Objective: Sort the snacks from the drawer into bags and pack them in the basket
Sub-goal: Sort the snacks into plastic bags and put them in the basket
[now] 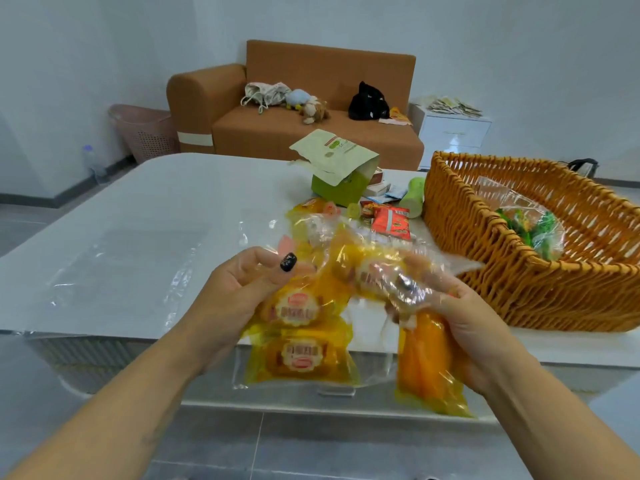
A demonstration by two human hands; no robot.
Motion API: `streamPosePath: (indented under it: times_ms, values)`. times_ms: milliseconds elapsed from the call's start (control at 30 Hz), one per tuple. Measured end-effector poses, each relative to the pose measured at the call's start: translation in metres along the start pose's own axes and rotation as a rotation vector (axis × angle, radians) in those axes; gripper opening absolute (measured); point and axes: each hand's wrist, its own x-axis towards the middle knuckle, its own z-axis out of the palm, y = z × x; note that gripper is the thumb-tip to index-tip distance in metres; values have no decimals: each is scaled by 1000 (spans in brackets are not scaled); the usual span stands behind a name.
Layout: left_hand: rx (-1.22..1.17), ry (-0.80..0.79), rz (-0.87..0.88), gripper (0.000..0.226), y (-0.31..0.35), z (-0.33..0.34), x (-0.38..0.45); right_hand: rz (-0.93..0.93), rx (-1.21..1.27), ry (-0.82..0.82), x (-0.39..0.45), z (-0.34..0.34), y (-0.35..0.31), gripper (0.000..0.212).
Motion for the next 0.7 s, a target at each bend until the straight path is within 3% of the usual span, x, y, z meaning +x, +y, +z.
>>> streamPosePath:
  times_ms: [133,300,467,700]
  values:
    - [66,-44,28,75,-1,-1,-1,86,-242,-229,-11,4,-4,52]
    - [26,-67,23,80,0,0,1,-37,-195,-99,-7,0,-1,39]
    - [24,-82,-20,78,4,-1,2,-96,-239,-14,-6,0,0,49]
    - [80,-140,-77,89,-4,1,0,-107,-454,-35,-9,7,3,12]
